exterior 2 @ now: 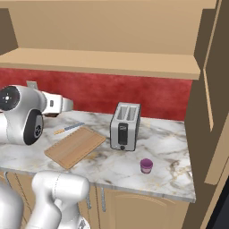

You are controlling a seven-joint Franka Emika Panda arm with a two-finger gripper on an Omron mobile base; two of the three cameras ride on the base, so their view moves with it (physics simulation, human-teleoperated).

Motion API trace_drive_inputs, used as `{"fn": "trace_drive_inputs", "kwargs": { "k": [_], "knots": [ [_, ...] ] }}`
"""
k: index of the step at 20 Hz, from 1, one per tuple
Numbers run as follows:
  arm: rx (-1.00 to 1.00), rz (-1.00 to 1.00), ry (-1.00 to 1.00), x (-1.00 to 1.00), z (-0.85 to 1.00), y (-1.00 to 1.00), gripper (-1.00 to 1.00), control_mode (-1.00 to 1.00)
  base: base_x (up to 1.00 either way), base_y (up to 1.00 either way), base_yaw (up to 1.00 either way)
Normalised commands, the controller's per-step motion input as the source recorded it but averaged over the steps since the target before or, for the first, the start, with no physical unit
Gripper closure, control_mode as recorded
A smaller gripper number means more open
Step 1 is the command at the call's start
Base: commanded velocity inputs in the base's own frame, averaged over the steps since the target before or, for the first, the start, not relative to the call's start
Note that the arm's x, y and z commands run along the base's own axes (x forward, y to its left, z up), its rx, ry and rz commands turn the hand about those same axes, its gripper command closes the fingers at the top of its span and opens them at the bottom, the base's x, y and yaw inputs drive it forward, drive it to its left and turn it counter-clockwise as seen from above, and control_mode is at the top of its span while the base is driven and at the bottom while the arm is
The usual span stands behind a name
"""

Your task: Pick the bread, place it on the cutting board, pick the jam, place it on the counter, and close the cabinet.

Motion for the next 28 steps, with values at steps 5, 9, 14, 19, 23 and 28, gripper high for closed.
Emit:
{"fn": "trace_drive_inputs", "kwargs": {
  "k": [5, 9, 14, 19, 23, 28],
  "knots": [
    [0.0, 0.0, 0.0, -0.05, -0.25, 0.0, 1.0, -1.0, 0.0, 0.0, 0.0],
    [0.0, 0.0, 0.0, -0.02, -0.26, 0.0, 1.0, -1.0, 0.0, 0.0, 0.0],
    [0.0, 0.0, 0.0, 0.0, -0.31, 0.0, 1.0, -1.0, 0.0, 0.0, 0.0],
    [0.0, 0.0, 0.0, 0.0, -0.29, 0.0, 1.0, -1.0, 0.0, 0.0, 0.0],
    [0.0, 0.0, 0.0, 0.0, -0.36, 0.0, 1.0, -1.0, 0.0, 0.0, 0.0],
    [0.0, 0.0, 0.0, 0.0, -0.44, 0.03, 1.0, -1.0, 0.0, 0.0, 0.0]
  ]
}}
